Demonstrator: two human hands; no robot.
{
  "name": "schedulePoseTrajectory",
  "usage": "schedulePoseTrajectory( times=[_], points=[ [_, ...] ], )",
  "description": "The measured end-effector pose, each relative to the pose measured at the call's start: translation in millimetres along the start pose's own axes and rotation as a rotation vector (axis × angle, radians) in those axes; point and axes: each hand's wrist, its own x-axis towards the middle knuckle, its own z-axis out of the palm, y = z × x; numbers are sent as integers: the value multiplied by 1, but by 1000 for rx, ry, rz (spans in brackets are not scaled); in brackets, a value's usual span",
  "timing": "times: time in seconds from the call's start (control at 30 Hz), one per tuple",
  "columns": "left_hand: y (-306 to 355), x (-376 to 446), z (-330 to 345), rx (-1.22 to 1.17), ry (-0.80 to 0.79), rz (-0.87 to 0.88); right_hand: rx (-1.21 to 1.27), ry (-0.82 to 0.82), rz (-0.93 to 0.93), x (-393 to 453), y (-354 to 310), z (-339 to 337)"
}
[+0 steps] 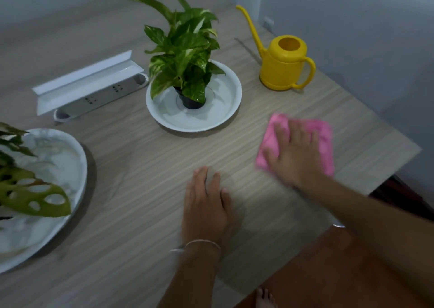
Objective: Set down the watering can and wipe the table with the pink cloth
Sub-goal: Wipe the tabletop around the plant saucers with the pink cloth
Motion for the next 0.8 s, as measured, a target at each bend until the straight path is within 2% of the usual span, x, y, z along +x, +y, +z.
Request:
schedulePoseTrajectory(
  times=[0.1, 0.2, 0.37, 0.47, 0.53, 0.6, 0.7, 0.8],
  points=[
    [1, -4, -17, -312, 88, -151, 11, 32, -279, -106, -47, 24],
    [-20, -19, -51, -456, 236, -208, 38, 84, -385, -179, -85, 38],
    [-104, -81, -99, -254, 99, -129, -18, 42, -478, -243, -175, 67],
    [-151, -122, -108, -84, 95, -77, -1, 5, -499, -248, -213, 71],
    [-165, -134, -109, 20, 112, -44, 7, -5, -499, -246, -216, 70],
    [-167, -133, -107, 64, 114, -41, 4, 55, -524, -245, -209, 72],
    [-165, -134, -106, 70, 115, -32, 47, 94, -635, -239, -193, 70],
    [-166, -133, -106, 72, 154, -17, 114, 66, -679, -219, -172, 58]
  ],
)
